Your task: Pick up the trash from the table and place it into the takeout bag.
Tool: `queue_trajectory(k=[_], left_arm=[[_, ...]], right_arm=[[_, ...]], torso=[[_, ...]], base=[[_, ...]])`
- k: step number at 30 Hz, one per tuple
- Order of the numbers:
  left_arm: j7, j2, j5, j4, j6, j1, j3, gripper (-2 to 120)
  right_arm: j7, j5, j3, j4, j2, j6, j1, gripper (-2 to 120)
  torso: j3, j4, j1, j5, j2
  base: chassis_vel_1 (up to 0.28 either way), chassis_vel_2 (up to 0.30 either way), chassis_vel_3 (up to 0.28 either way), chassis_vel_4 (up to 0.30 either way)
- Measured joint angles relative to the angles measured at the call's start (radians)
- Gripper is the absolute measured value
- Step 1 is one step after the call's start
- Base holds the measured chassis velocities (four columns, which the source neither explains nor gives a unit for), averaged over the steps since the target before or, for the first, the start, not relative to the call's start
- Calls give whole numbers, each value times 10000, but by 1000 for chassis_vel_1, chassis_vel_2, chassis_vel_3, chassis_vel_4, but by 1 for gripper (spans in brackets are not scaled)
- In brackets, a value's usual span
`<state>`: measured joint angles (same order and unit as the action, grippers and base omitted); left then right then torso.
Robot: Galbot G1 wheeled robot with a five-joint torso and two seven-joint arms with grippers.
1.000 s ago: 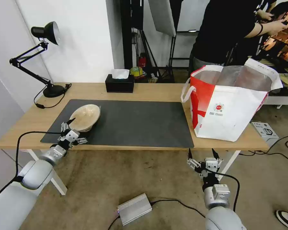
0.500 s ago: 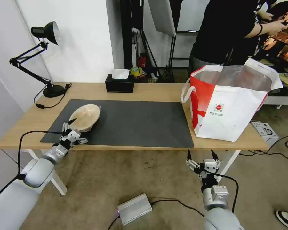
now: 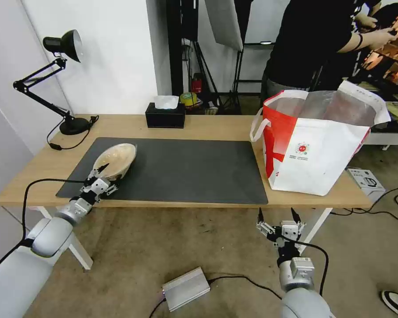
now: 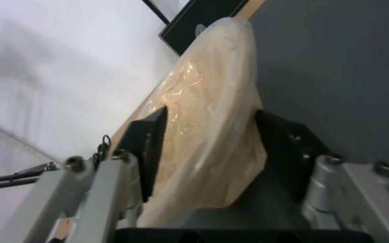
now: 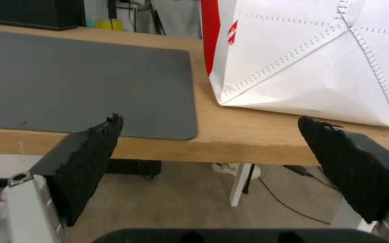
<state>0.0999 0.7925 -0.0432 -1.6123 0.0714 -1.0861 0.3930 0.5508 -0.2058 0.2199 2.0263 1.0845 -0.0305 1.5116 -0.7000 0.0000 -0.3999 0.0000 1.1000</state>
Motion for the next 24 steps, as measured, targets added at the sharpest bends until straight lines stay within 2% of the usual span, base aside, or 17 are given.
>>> queue_trajectory(k=[3,8,9,10,14,15,18,24], left_arm=[[67,-42,7,-70,0,-135,123,41],[234,-148,48,-394,-41,-555,404,37],[259,-154,91,-469,-81,-645,469,30],[259,-154,91,-469,-81,-645,469,30],[352,-204,242,-593,-157,-901,660,13],[352,-204,242,-593,-157,-901,660,13],[393,-244,307,-610,-158,-959,745,1],[420,-255,341,-657,-158,-985,777,0]], right_arm=[[0,8,-7,0,23,-1,-21,99],[0,23,-25,0,57,-1,-40,99],[0,24,-33,1,63,0,-55,99],[0,24,-33,1,63,0,-55,99],[0,28,-60,-30,83,-1,-128,98],[0,28,-60,-30,83,-1,-128,98],[0,39,-69,-44,116,-1,-138,98],[0,52,-71,-44,144,-1,-133,98]], torso=[[0,1,0,0,0],[0,1,1,0,0],[0,1,0,0,0],[0,1,0,0,0],[1,1,0,0,0],[1,1,0,0,0],[1,1,0,0,0],[1,1,1,0,2]], base=[[0,0,0,0],[0,0,0,0],[0,0,0,0],[0,0,0,0],[0,0,0,0],[0,0,0,0],[0,0,0,0],[0,0,0,0]])
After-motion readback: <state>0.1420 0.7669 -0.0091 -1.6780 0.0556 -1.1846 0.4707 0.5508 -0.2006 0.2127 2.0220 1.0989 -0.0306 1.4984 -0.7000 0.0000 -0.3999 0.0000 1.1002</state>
